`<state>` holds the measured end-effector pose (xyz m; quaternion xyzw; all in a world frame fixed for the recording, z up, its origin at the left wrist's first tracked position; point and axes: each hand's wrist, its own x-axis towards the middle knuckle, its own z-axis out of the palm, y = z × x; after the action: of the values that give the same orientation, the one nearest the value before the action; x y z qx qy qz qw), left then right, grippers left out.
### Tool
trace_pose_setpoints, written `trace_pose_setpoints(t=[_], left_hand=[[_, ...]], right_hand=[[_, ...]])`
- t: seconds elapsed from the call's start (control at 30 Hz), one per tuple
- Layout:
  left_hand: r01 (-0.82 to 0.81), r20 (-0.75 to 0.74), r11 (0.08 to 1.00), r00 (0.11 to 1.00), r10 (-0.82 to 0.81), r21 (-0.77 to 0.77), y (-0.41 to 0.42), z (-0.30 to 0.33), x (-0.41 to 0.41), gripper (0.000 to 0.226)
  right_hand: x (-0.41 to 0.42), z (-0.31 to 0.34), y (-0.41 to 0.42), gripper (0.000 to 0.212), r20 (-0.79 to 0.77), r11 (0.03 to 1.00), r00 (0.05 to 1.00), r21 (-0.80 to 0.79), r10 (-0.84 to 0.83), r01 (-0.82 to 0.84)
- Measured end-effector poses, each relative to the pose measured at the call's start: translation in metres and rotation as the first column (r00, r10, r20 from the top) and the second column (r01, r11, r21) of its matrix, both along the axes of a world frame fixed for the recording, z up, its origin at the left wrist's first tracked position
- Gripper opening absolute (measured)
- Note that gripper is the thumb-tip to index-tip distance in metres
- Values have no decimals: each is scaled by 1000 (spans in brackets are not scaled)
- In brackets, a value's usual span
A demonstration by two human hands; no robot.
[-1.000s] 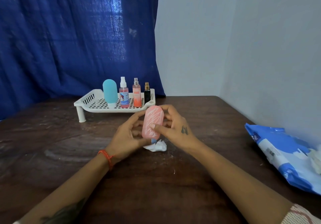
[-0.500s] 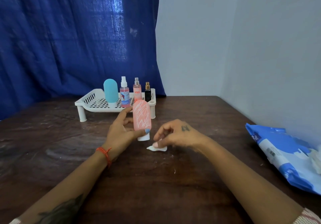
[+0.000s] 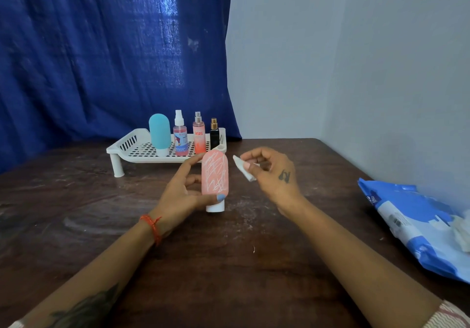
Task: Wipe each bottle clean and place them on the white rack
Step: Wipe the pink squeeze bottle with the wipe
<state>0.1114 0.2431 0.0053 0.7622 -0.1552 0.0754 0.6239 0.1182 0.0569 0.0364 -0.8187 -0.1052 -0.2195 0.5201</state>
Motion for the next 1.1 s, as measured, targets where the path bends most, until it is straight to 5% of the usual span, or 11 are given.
trace_pose_setpoints(t=[0.33, 1.1], left_hand=[[150, 23, 989, 988, -150, 3, -7, 1, -5, 89], [200, -7, 979, 980, -200, 29, -6, 1, -3, 97]], right_hand=[[4, -15, 6, 23, 293, 956, 955, -289, 40, 49], [12, -22, 0, 17, 456, 949, 890, -287, 19, 127]])
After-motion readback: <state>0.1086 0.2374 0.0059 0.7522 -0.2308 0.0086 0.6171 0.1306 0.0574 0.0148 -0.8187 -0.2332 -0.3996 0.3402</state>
